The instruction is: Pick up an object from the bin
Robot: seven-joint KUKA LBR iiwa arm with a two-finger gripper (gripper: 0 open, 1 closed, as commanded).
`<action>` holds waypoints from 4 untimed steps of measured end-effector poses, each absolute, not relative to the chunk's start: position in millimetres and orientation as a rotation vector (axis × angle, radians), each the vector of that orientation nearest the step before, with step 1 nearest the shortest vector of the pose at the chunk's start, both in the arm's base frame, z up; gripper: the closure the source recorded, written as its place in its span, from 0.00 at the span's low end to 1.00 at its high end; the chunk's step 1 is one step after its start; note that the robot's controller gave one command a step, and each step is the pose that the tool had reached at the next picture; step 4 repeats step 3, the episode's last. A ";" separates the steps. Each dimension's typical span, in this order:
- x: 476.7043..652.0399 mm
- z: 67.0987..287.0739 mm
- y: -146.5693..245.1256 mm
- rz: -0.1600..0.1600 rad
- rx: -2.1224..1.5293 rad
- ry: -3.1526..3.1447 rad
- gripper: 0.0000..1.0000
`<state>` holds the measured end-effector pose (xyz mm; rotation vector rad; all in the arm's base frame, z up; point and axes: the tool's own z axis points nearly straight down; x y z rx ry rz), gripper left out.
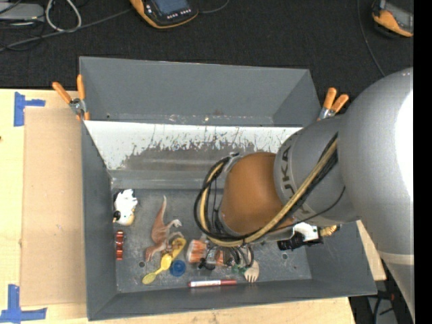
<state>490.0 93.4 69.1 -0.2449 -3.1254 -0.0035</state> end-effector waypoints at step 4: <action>490.4 207.0 89.9 -0.001 -0.170 -3.121 1.00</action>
Offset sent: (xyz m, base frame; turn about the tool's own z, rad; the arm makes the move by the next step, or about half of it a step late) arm 0.0038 0.0086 0.1298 -0.0539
